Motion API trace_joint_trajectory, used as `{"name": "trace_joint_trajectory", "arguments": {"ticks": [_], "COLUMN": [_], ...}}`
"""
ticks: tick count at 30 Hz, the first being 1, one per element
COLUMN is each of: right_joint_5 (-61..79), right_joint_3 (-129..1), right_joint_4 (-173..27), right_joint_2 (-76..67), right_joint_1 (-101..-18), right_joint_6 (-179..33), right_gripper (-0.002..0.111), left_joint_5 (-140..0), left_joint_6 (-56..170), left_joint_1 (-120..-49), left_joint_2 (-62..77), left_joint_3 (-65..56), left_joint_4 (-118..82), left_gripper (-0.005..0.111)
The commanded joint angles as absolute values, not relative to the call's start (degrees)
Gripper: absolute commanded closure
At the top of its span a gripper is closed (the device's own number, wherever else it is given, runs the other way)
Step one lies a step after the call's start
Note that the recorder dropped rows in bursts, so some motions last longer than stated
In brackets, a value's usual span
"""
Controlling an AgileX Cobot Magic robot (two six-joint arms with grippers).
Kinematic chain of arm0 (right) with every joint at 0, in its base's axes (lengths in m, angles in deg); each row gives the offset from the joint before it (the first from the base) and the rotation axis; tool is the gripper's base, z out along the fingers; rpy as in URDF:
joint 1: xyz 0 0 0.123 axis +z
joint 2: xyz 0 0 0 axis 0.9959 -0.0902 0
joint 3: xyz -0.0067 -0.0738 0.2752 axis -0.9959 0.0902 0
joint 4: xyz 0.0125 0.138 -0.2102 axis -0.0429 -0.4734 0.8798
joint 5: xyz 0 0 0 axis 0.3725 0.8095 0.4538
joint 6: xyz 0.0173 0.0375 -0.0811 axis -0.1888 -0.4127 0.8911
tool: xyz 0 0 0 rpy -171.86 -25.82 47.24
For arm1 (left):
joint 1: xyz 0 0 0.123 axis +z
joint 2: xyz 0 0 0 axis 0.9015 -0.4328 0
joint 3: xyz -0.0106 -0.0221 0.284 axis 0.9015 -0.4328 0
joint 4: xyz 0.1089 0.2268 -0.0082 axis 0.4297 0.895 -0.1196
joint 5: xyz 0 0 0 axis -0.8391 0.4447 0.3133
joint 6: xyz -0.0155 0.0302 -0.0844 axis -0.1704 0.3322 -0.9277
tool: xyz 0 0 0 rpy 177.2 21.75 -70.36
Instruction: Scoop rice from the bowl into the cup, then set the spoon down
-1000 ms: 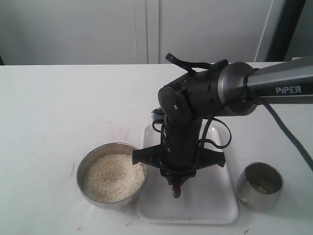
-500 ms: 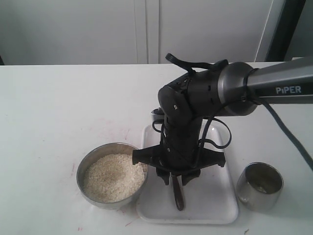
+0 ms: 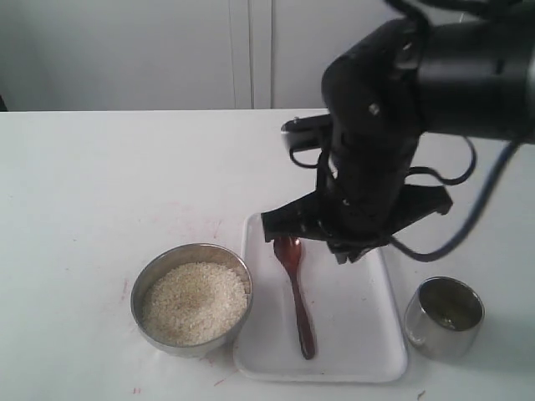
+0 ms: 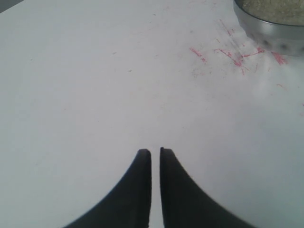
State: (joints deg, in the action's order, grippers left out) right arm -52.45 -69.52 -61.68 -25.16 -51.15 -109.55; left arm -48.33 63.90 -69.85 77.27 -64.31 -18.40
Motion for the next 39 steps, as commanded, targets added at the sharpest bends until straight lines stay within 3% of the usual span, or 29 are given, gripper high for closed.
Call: {"name": "trace_joint_trajectory", "arguments": {"ticks": [1,12,25,31,36,39], "right_joint_5": [-59.2,-60.9,-60.9,-39.4,-13.7,-6.9], "right_joint_3": [-68.4,-67.1,-66.8,-61.2,-49.6,-42.6], "right_joint_4": [-60.8,-62.1,-51.2,-49.7,-50.1,-50.0], "right_joint_2": [-15.5,0.9,4.2,7.2,14.3,19.3], "right_joint_1": [-49.4,-46.5,-46.5,-47.6,-52.9,-58.2], "right_joint_6": [-106.9,-106.9,-103.3,-103.3,-103.3,-103.3], "right_gripper": [0.108,0.108,0.108,0.108,0.108,0.108], "left_joint_5": [-45.5,-45.5,-45.5,-45.5,-45.5,-45.5], "left_joint_6": [63.6,63.6,63.6,63.6,63.6,63.6], "left_joint_1": [-70.3,-70.3,-70.3,-70.3,-70.3,-70.3], "left_joint_2": [77.3,77.3,77.3,77.3,77.3,77.3], "left_joint_3": [-64.8,-64.8,-64.8,-64.8,-64.8,-64.8], "left_joint_4": [-18.7,-18.7,-18.7,-18.7,-18.7,-18.7], "left_gripper": [0.092,0.092,0.092,0.092,0.092,0.092]}}
